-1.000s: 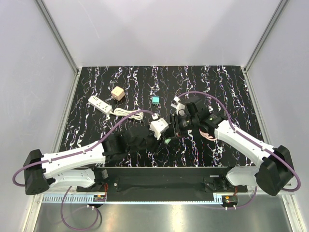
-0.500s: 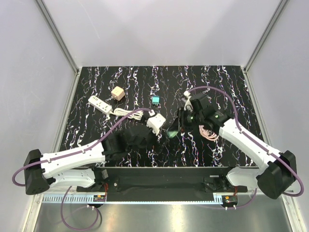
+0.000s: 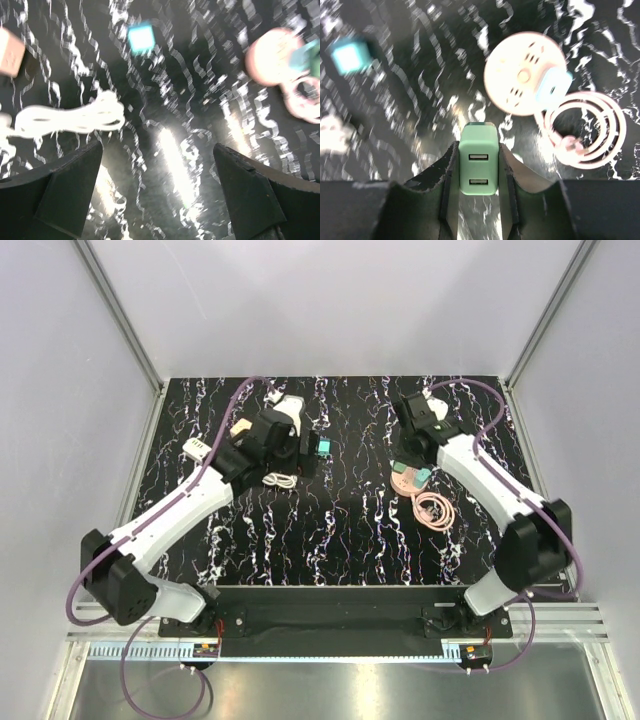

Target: Insert the plug

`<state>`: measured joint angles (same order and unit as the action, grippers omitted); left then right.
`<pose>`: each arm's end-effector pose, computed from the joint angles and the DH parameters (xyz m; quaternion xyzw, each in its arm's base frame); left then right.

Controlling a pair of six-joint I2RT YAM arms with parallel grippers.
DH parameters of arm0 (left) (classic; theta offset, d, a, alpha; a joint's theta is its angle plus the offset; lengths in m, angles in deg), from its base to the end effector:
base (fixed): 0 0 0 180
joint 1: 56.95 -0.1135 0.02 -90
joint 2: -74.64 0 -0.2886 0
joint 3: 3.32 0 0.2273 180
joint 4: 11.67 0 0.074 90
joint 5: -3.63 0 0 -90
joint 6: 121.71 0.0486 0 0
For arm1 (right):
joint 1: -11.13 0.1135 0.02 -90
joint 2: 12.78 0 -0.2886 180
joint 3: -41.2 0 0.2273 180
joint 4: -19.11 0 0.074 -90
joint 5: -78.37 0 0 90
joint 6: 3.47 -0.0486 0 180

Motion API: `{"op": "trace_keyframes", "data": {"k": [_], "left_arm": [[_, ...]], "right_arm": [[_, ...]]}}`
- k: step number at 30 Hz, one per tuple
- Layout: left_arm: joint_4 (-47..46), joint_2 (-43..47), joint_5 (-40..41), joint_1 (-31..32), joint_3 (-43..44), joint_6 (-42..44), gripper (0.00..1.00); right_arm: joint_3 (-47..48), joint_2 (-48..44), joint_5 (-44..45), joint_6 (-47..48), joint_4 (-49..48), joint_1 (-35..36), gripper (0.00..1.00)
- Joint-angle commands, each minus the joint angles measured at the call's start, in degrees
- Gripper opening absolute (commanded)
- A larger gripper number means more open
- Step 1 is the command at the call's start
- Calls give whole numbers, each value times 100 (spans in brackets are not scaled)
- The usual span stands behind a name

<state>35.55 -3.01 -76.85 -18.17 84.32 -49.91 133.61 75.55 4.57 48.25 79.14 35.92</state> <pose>0.2227 -0.1686 0.3611 0.1232 0.8850 -0.1459 0.4247 0.2834 0.1159 0.3182 0.1522 0.9352 0.0368 0.3175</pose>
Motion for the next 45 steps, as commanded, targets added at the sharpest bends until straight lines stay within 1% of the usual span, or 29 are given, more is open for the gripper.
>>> {"op": "trace_keyframes", "data": {"k": [1, 2, 6, 9, 12, 31, 45], "left_arm": [[315, -172, 41, 41, 62, 70, 99], [315, -172, 154, 41, -26, 88, 99], [385, -6, 199, 41, -149, 62, 99], [324, 206, 261, 41, -202, 62, 99], [332, 276, 261, 41, -185, 53, 99], [323, 268, 252, 41, -167, 27, 99], [332, 241, 279, 33, -167, 44, 99]], "right_arm": [[637, 552, 979, -504, 176, -63, 0], [753, 701, 1059, -548, 202, -63, 0], [1368, 1605, 1385, -1030, 527, -63, 0], [1702, 2010, 1359, -1277, 695, -71, 0], [1808, 2222, 1350, -1418, 818, -89, 0], [1756, 2478, 1086, -1287, 932, -265, 0], [1659, 2610, 920, -1015, 555, -344, 0]]}}
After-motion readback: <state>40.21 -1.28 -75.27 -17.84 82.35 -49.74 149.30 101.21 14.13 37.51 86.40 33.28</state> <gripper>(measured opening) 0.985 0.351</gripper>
